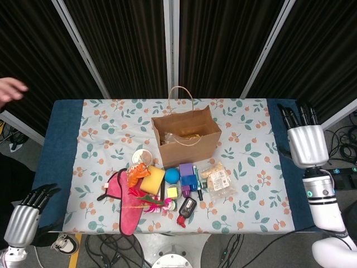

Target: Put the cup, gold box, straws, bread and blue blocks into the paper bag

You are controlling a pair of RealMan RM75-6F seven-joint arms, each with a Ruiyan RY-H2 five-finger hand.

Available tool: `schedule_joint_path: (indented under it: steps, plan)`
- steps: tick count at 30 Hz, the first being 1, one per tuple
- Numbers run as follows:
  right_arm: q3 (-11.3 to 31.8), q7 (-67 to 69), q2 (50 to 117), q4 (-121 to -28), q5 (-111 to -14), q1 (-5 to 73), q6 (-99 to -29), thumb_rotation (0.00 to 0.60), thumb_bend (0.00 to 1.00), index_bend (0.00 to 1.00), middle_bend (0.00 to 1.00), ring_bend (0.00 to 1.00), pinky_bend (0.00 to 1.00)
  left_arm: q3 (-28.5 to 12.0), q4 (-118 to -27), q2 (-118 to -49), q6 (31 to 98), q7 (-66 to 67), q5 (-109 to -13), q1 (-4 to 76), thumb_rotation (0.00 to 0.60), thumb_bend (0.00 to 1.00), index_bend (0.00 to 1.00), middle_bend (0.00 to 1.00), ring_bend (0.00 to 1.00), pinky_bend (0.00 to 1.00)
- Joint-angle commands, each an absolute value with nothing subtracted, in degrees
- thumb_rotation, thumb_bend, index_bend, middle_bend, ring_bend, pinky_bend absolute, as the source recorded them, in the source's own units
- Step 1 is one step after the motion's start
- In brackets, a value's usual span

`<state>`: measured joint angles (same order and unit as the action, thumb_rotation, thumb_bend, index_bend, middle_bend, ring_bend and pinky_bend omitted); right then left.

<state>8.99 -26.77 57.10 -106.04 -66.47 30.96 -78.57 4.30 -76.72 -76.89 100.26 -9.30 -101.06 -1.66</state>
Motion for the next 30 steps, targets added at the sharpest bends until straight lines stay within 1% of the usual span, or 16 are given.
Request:
schedule_joint_path:
  steps: [1,4,7,12,18,25,30]
  plan:
    - [3.3,-7.49,63.81,-93.79,-72.16,24.38,-73.01,0.6,0.0,0.01,0.18,0.0,0.0,4.38,-76.78,-76.92,100.13,-9.01,-101.17,-1.61,0.6,0.17,0.29,0.31,0.21,0.26]
    - [2.15,-2.78,66.88,-91.24,-74.95,23.97,-71.43,0.6,0.0,0.01,0.18,0.0,0.0,4.45,-76.78,-76.96,100.2,-8.71,-101.32,-1.64,0.6,0.17,0.29,0.31,0.21,0.26]
    - [0.87,0.96,68.95,-90.57,-77.56,24.18,-68.98,0.6,0.0,0.01,0.18,0.0,0.0,4.5,-76.66,-77.09,100.17,-8.56,-101.35,-1.65,0.6,0.17,0.29,0.31,0.21,0.26]
    - [-0.23,3.1,71.72,-90.04,-80.54,25.34,-65.44,0.6,0.0,0.01,0.14,0.0,0.0,4.53,-76.4,-77.2,100.35,-8.56,-101.57,-1.64,0.6,0.17,0.29,0.31,0.21,0.26]
    - [0.26,4.12,75.13,-89.4,-82.6,26.86,-63.26,0.6,0.0,0.01,0.11,0.0,0.0,4.42,-76.07,-77.26,100.47,-8.98,-101.32,-1.69,0.6,0.17,0.29,0.31,0.21,0.26]
    - [0.93,1.94,77.77,-89.92,-81.3,28.64,-59.3,0.6,0.0,0.0,0.07,0.0,0.0,4.14,-75.74,-77.28,100.69,-9.43,-100.96,-1.71,0.6,0.17,0.29,0.31,0.21,0.26]
    - [1.66,0.53,79.84,-89.26,-79.96,29.77,-57.17,0.6,0.0,0.0,0.07,0.0,0.0,3.96,-75.62,-77.23,100.84,-9.6,-100.79,-1.72,0.6,0.17,0.29,0.31,0.21,0.26]
